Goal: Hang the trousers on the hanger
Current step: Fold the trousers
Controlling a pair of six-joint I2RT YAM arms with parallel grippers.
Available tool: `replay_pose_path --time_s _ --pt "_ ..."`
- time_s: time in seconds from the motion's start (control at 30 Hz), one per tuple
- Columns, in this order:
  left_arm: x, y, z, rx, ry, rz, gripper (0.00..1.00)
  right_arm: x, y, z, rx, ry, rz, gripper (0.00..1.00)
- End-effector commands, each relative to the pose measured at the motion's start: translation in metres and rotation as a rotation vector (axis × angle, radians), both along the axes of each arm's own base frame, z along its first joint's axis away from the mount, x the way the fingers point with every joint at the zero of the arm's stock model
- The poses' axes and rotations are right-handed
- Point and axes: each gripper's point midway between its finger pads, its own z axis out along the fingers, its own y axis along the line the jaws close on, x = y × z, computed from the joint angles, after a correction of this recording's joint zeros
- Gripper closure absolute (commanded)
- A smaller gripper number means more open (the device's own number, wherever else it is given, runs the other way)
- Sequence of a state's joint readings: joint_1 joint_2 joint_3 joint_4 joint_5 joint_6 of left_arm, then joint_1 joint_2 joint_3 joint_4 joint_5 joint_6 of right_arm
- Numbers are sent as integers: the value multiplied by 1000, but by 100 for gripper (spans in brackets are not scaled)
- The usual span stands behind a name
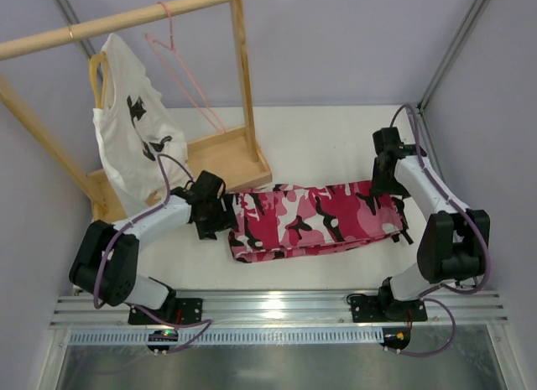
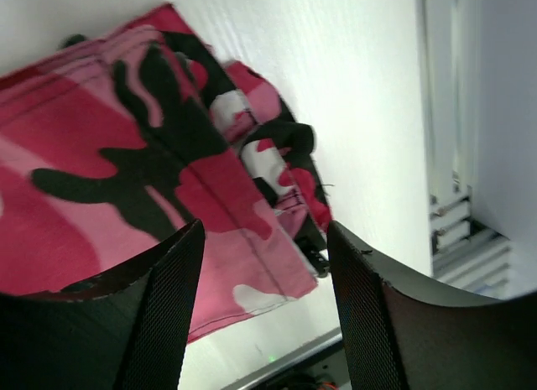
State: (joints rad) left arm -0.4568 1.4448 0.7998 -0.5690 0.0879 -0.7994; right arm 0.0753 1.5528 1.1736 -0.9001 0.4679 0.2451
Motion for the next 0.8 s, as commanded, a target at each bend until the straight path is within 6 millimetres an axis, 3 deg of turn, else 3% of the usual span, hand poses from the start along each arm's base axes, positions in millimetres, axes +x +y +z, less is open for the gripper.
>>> replay_pose_path --time_s 0.0,0.03,0.13,0.23,0.37,0.4,0.5,0.57,0.67,0.77 --pt "0 -3 22 -11 -53 -24 26 25 32 52 184 -234 22 37" --pt "7 -3 41 -16 -119 -20 26 27 54 56 296 -265 78 37" --pt "16 -12 74 -72 -209 -40 26 25 78 55 420 -321 126 39" --pt "20 -45 92 -250 -245 -93 29 16 80 31 447 -326 100 42" --pt "-8 -64 59 -295 -143 -110 34 -3 59 -14 448 -308 -5 43" --pt "-20 -57 39 -261 -103 -96 35 -5 48 -20 448 -313 -51 43" --pt "-41 -37 1 -183 -12 -36 40 -9 44 -36 469 -303 -86 43" --pt "-49 -24 -11 -123 22 -8 42 -8 43 -37 467 -290 -93 43" --pt "-51 -16 -4 -90 9 5 44 -7 42 -30 459 -289 -78 43" --pt "-37 -27 34 -151 -92 -6 43 -4 54 -12 517 -332 -32 45"
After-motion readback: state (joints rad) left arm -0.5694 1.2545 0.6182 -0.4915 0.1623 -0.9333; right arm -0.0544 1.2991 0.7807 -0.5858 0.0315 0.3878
